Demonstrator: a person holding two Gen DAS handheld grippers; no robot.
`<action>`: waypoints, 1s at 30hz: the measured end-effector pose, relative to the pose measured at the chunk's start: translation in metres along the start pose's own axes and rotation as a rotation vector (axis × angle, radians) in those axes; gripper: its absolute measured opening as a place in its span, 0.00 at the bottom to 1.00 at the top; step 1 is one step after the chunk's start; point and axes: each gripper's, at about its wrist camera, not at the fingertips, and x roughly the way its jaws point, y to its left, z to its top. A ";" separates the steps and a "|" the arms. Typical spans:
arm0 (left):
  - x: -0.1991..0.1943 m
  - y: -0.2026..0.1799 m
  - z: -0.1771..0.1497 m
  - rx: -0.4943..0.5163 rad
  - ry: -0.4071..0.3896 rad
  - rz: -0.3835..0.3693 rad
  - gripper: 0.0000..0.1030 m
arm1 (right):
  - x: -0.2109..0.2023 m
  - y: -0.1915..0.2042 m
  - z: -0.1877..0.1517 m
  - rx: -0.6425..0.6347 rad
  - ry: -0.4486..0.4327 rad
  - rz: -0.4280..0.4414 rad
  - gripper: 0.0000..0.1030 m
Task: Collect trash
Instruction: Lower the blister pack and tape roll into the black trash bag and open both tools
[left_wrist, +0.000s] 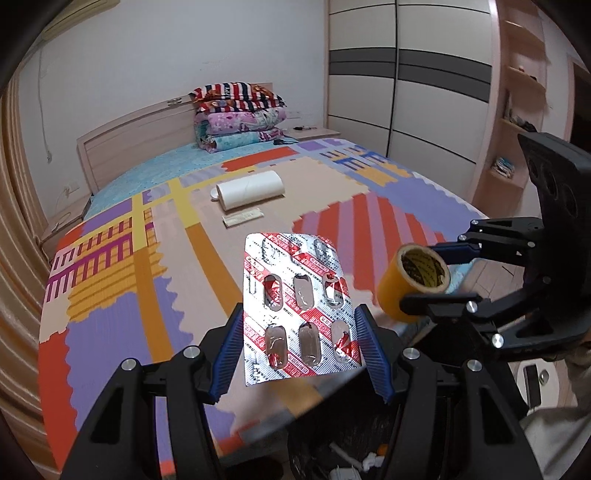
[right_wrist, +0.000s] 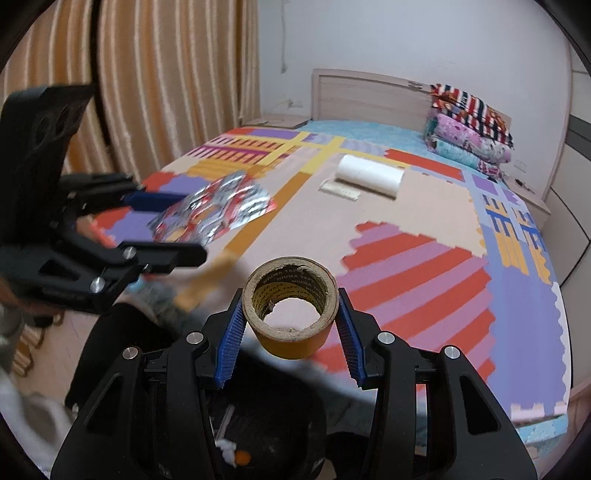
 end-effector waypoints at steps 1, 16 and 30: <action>-0.003 -0.001 -0.003 0.001 0.002 -0.008 0.55 | -0.002 0.003 -0.004 -0.007 0.005 0.003 0.46; -0.012 -0.041 -0.074 -0.019 0.102 -0.133 0.55 | 0.010 0.032 -0.079 0.007 0.178 0.085 0.46; 0.049 -0.062 -0.135 0.025 0.328 -0.171 0.55 | 0.061 0.040 -0.126 0.036 0.366 0.108 0.46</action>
